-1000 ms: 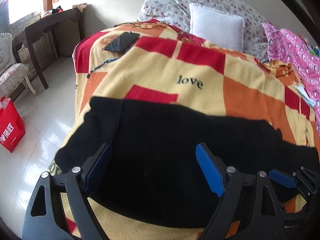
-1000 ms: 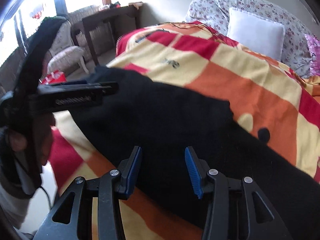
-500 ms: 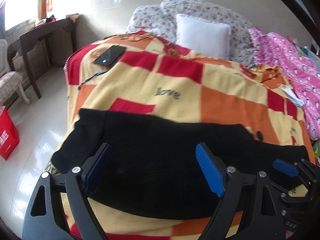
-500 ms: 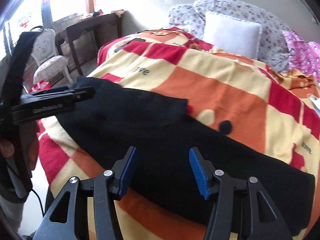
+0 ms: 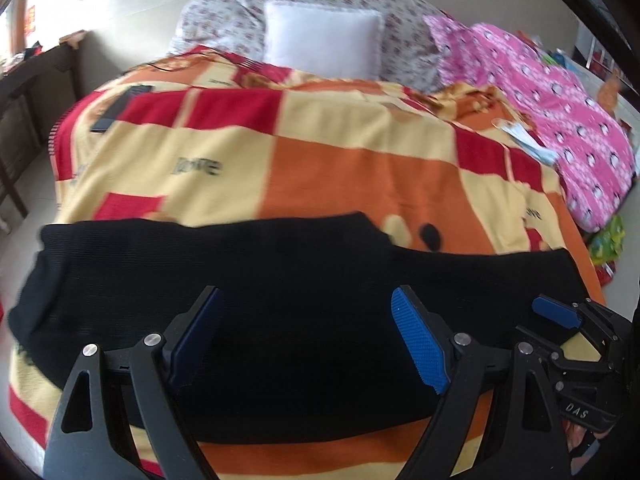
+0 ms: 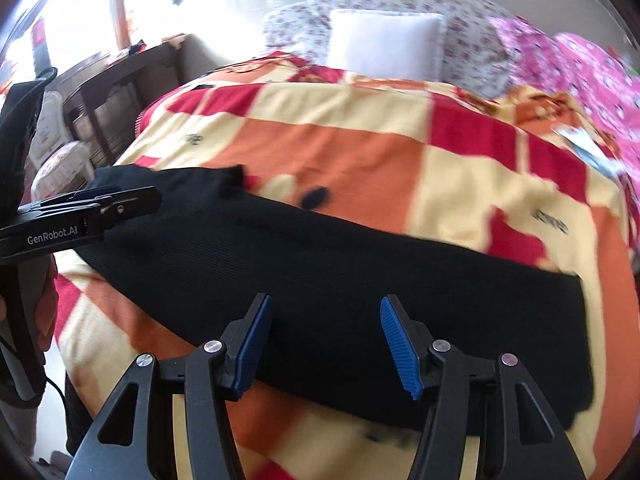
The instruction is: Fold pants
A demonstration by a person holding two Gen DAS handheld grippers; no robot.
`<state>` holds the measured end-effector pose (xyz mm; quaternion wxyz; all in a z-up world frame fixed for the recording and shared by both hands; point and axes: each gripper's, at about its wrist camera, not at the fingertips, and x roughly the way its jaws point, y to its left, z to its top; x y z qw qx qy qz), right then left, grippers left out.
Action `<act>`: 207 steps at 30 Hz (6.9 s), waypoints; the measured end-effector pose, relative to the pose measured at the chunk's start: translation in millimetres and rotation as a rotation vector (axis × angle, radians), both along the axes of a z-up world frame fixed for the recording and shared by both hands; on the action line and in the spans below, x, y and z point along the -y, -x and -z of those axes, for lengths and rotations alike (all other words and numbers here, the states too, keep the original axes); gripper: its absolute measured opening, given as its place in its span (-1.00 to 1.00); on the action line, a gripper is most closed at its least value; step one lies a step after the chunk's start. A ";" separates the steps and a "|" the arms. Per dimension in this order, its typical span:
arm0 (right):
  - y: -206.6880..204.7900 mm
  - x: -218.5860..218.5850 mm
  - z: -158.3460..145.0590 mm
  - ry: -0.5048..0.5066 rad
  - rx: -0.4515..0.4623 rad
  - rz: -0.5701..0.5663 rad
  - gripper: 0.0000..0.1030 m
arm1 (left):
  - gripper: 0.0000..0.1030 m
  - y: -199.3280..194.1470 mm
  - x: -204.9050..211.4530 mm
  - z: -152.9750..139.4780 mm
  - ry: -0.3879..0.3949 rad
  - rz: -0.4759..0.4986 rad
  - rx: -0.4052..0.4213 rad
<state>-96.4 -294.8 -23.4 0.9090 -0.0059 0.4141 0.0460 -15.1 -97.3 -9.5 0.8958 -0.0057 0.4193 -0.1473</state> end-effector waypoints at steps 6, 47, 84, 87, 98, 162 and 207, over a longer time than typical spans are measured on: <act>33.2 68.3 5.0 -0.019 -0.015 0.132 0.14 | 0.67 0.0 47.3 0.7 -0.009 0.106 -0.022; 72.6 162.3 3.1 -0.367 0.134 0.281 -0.75 | -0.64 8.2 310.6 2.0 -0.040 0.851 -0.142; -11.6 57.2 -19.6 -0.277 0.061 0.046 0.07 | 0.39 9.7 64.4 3.6 0.103 0.299 -0.181; -6.1 63.6 -20.3 -0.302 0.074 0.048 0.07 | -0.04 13.0 81.1 7.3 0.072 0.289 -0.152; -9.3 33.6 -43.6 -0.267 0.129 -0.054 0.07 | -0.81 12.5 33.9 -22.7 0.063 0.220 -0.088; -43.0 -89.1 -2.7 -0.009 -0.046 -0.250 0.00 | 0.33 13.1 -49.0 3.2 0.050 -0.089 -0.050; -105.2 -132.6 -21.9 -0.175 -0.011 -0.341 0.23 | 0.43 33.8 -161.2 -7.2 0.184 -0.305 -0.117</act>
